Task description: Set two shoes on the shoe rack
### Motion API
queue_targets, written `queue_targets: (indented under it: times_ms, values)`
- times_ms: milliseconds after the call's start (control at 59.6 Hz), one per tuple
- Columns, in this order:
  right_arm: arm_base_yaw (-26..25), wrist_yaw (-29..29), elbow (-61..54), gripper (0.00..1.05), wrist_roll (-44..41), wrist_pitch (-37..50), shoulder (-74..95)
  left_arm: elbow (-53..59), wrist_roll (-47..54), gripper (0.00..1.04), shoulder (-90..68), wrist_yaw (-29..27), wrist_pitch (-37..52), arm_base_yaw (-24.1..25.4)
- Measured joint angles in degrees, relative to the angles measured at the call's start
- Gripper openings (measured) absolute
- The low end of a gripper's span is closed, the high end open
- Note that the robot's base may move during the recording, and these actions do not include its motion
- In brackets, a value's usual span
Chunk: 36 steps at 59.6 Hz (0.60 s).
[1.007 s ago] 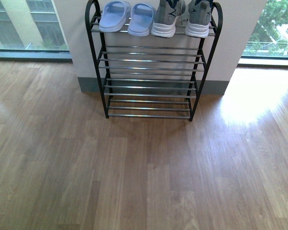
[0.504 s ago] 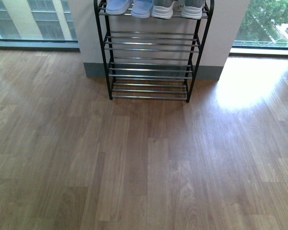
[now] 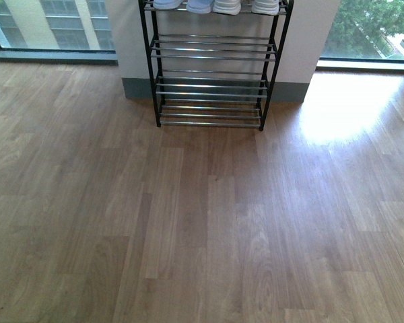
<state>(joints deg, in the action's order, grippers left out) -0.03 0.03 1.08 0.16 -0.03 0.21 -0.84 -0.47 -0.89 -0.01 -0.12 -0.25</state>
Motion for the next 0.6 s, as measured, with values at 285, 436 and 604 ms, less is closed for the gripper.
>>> queue_targets:
  times_ms: [285,436,604]
  values:
    - [-0.02,-0.02,0.00,0.95,0.00,0.00,-0.04,0.00,0.02,0.95,0.00,0.00,0.00,0.00]
    - [-0.02,0.00,0.00,0.95,0.00,0.00,-0.04,0.00,0.02,0.95,0.00,-0.02,0.00,0.00]
    - [0.00,0.00,0.00,0.95,0.00,0.00,-0.04,0.00,0.02,0.95,0.00,0.00,0.00,0.00]
